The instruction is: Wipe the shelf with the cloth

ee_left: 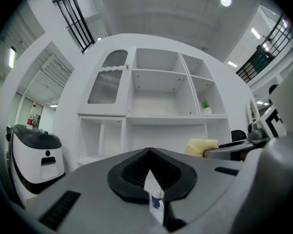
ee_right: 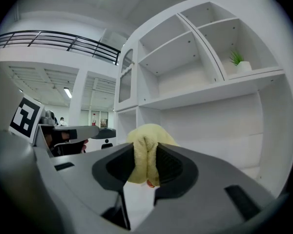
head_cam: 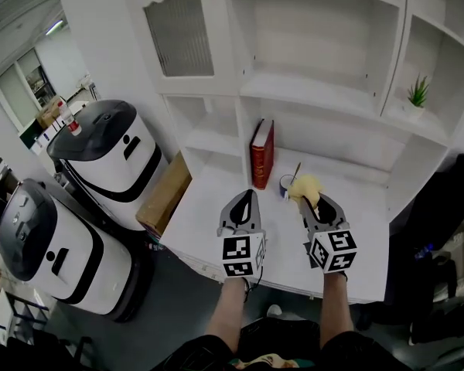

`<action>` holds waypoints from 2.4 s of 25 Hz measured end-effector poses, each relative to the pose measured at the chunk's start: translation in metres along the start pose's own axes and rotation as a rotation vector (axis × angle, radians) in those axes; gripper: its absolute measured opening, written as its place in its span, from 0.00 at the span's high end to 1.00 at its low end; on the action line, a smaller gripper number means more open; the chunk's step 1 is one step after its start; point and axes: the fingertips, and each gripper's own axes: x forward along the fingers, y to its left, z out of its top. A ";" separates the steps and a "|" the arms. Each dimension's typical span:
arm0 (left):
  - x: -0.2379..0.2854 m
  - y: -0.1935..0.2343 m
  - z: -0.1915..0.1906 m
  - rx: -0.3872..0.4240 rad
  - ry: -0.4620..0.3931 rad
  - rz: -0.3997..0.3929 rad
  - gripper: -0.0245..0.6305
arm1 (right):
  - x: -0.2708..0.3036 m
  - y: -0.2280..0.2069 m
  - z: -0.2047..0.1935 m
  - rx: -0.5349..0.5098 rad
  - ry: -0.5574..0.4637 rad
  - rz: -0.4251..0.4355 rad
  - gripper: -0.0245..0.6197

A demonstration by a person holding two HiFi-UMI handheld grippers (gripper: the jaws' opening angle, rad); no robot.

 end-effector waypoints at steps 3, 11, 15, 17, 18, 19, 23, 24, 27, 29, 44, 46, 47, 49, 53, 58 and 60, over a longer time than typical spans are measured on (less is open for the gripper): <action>0.023 -0.007 0.014 0.016 -0.034 0.013 0.96 | 0.016 -0.026 0.012 0.009 -0.029 0.016 0.78; 0.059 0.000 0.055 0.063 -0.092 0.045 0.96 | 0.063 -0.029 0.056 -0.018 -0.110 0.135 0.78; 0.076 0.010 0.085 0.132 -0.127 0.052 0.96 | 0.088 -0.020 0.082 -0.034 -0.157 0.185 0.78; 0.083 0.013 0.097 0.164 -0.138 0.046 0.97 | 0.095 -0.015 0.097 -0.048 -0.184 0.206 0.78; 0.086 0.015 0.104 0.175 -0.144 0.043 0.96 | 0.098 -0.012 0.106 -0.060 -0.199 0.219 0.78; 0.089 0.016 0.110 0.184 -0.151 0.040 0.96 | 0.100 -0.009 0.115 -0.074 -0.214 0.231 0.78; 0.103 0.017 0.137 0.223 -0.186 0.027 0.97 | 0.110 -0.004 0.150 -0.140 -0.263 0.261 0.78; 0.105 0.016 0.142 0.230 -0.191 0.022 0.96 | 0.112 -0.004 0.158 -0.153 -0.272 0.263 0.78; 0.113 0.016 0.158 0.254 -0.211 0.013 0.96 | 0.120 -0.005 0.181 -0.193 -0.299 0.271 0.78; 0.118 0.019 0.166 0.270 -0.224 0.016 0.96 | 0.126 -0.004 0.195 -0.212 -0.316 0.278 0.78; 0.149 0.041 0.234 0.335 -0.283 0.035 0.96 | 0.190 -0.012 0.282 -0.223 -0.388 0.277 0.78; 0.151 0.044 0.239 0.339 -0.288 0.044 0.97 | 0.199 -0.012 0.292 -0.227 -0.394 0.274 0.79; 0.152 0.046 0.242 0.343 -0.294 0.047 0.96 | 0.203 -0.011 0.296 -0.232 -0.395 0.273 0.79; 0.153 0.047 0.249 0.353 -0.305 0.048 0.97 | 0.212 -0.008 0.306 -0.250 -0.396 0.271 0.78; 0.157 0.048 0.263 0.358 -0.329 0.046 0.96 | 0.229 -0.004 0.326 -0.302 -0.396 0.257 0.78; 0.160 0.050 0.276 0.384 -0.355 0.040 0.96 | 0.246 -0.005 0.358 -0.358 -0.417 0.221 0.78; 0.162 0.053 0.281 0.382 -0.361 0.041 0.96 | 0.254 -0.005 0.369 -0.377 -0.417 0.197 0.78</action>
